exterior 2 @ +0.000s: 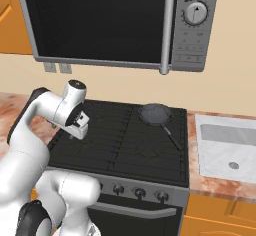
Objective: Place the pan on the rear right burner on the stove. Then place the tomato and the onion in the pan and turn on the rear right burner.
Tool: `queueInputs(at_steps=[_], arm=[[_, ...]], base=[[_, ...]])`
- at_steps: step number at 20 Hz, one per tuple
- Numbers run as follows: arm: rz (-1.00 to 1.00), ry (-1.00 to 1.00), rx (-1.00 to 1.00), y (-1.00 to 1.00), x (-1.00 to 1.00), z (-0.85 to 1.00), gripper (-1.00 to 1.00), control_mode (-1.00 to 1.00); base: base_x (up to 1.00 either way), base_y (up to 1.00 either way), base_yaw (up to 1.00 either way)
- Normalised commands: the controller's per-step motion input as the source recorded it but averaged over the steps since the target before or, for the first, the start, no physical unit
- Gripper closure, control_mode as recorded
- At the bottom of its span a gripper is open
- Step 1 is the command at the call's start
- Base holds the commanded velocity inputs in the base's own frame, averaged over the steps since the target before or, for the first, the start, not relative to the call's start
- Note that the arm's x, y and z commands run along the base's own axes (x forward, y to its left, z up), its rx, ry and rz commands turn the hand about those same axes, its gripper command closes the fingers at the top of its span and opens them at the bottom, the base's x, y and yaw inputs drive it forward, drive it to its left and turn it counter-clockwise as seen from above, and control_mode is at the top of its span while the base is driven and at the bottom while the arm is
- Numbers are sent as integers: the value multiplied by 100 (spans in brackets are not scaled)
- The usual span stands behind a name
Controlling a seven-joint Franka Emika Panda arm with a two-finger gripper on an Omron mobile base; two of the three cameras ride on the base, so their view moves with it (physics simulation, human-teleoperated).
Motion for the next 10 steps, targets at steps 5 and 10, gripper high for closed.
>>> queueInputs(at_steps=[5, 10], arm=[[2, 0, 0, 45, 0, 0, -100, -100], [1, 0, 0, 22, 0, 0, -100, -100]], base=[[0, 0, 0], [0, 0, 0]])
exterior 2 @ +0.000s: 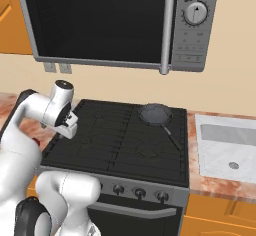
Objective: Place the pan on the rear right burner on the stove. Then place the tomato and the onion in the pan and turn on the rear right burner.
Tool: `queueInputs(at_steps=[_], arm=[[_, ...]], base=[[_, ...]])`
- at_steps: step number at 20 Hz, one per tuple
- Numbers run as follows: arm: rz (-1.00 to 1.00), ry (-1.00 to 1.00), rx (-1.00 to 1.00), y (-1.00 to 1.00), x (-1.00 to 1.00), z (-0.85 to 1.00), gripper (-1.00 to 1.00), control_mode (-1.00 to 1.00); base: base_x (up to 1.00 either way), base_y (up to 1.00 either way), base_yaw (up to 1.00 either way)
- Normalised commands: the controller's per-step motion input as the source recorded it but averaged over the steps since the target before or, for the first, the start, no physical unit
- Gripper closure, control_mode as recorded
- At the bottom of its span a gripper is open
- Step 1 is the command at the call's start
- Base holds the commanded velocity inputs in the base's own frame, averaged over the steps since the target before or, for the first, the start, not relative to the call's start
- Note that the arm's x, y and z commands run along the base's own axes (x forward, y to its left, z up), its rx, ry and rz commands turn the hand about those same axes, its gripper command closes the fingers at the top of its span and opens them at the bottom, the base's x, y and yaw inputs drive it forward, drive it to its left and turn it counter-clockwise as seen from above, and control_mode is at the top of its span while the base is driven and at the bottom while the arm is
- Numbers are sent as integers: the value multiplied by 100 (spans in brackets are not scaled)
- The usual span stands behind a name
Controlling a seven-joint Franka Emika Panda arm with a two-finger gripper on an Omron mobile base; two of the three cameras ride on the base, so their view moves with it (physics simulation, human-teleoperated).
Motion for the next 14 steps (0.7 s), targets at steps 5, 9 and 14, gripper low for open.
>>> queueInputs(at_steps=[5, 9, 14], arm=[[0, -2, 0, 19, 0, -3, -100, -100], [0, -13, -2, 37, 0, -12, -100, -100], [1, -16, -4, 45, 0, -6, -100, -100]], base=[[0, 0, 0], [0, 0, 0], [0, 0, 0]])
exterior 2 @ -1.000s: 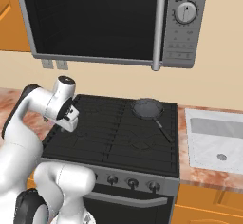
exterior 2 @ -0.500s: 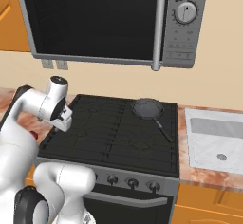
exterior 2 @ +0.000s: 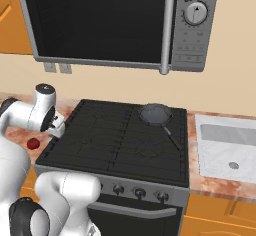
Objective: Place the pan on the rear right burner on the stove. Then place the tomato and the onion in the pan and turn on the rear right burner.
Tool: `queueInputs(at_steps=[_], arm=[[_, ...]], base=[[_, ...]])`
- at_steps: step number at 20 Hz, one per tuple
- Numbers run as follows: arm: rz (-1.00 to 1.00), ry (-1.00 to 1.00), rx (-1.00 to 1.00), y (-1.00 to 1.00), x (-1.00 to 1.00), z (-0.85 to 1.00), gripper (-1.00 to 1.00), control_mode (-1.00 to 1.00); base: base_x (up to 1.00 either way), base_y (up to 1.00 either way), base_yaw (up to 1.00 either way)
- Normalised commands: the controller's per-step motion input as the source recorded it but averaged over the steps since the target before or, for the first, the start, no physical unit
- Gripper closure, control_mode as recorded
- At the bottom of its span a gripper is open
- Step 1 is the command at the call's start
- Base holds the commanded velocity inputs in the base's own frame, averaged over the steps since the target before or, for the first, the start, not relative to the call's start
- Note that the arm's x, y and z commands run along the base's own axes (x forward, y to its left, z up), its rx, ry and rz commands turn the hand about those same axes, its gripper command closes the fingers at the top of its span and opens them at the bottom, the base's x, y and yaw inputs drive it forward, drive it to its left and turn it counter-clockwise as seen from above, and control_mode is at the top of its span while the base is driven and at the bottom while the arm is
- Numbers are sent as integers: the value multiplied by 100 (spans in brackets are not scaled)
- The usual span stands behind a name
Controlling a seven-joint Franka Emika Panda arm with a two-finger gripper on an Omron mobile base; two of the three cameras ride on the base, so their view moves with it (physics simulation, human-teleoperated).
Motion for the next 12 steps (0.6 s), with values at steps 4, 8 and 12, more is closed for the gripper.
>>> queueInputs(at_steps=[4, 8, 12], arm=[[0, -15, -8, 41, 0, -1, -100, -100], [0, -7, -8, 32, 0, 0, -100, -100], [0, -1, -9, 18, 0, -1, -100, -100]], base=[[0, 0, 0], [0, 0, 0], [0, 0, 0]])
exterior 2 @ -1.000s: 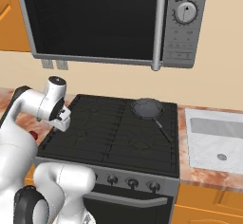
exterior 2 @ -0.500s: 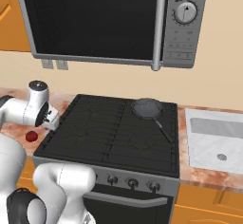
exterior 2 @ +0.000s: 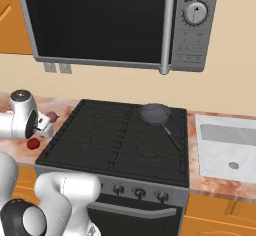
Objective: Place the pan on the rear right burner on the stove. Then place the tomato and the onion in the pan and turn on the rear right burner.
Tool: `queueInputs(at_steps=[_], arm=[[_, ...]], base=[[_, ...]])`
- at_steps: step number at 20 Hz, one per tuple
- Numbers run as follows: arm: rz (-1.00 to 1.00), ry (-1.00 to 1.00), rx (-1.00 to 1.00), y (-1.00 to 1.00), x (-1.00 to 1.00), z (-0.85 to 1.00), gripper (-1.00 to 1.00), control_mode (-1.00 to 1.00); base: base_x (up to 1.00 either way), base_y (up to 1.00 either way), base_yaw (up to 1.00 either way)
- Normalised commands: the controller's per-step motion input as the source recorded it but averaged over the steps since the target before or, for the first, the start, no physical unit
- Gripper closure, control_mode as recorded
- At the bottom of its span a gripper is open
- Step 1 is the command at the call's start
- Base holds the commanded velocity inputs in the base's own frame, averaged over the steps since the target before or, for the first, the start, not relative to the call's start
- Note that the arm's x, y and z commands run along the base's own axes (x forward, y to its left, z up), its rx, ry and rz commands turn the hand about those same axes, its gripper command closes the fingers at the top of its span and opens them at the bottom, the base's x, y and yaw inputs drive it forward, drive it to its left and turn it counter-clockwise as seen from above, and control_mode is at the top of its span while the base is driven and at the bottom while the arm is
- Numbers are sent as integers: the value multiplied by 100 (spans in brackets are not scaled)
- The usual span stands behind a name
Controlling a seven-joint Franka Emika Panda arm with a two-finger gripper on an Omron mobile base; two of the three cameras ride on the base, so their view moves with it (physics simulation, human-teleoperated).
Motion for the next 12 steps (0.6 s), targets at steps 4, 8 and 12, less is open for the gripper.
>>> queueInputs(at_steps=[4, 8, 12], arm=[[0, 0, -13, 11, 0, -6, -100, -100], [0, 0, -6, 7, 0, 0, -100, -100], [0, 0, -1, 12, 1, 0, -100, -100]], base=[[0, 0, 0], [0, 0, 0], [0, 0, 0]])
